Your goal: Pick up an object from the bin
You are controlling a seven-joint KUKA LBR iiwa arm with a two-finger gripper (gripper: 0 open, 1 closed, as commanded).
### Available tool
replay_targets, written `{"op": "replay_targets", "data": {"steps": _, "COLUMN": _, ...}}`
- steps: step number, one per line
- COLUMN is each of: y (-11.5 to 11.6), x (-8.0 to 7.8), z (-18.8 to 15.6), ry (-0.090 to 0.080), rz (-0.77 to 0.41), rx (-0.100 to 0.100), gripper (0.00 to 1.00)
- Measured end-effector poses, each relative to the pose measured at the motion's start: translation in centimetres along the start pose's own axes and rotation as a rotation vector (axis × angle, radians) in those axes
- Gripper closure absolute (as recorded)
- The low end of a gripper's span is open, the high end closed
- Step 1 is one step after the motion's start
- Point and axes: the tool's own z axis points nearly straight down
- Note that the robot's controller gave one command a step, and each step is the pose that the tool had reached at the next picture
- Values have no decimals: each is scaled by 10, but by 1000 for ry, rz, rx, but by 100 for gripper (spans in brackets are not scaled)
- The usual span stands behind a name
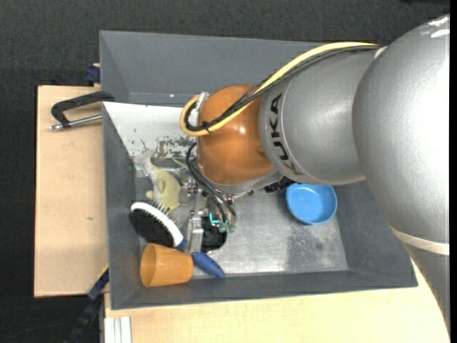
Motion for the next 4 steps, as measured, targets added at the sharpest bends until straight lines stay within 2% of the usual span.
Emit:
{"op": "replay_targets", "data": {"steps": 1, "y": -69, "x": 12, "z": 37, "ry": -5, "rz": -119, "rx": 3, "gripper": 0}}
{"op": "replay_targets", "data": {"steps": 2, "y": -55, "x": 14, "z": 54, "ry": -16, "rz": -84, "rx": 5, "gripper": 0}}
{"op": "replay_targets", "data": {"steps": 3, "y": -55, "x": 10, "z": 49, "ry": -27, "rz": -81, "rx": 3, "gripper": 100}}
{"op": "replay_targets", "data": {"steps": 4, "y": -72, "x": 4, "z": -103, "ry": -22, "rz": -99, "rx": -2, "gripper": 100}}
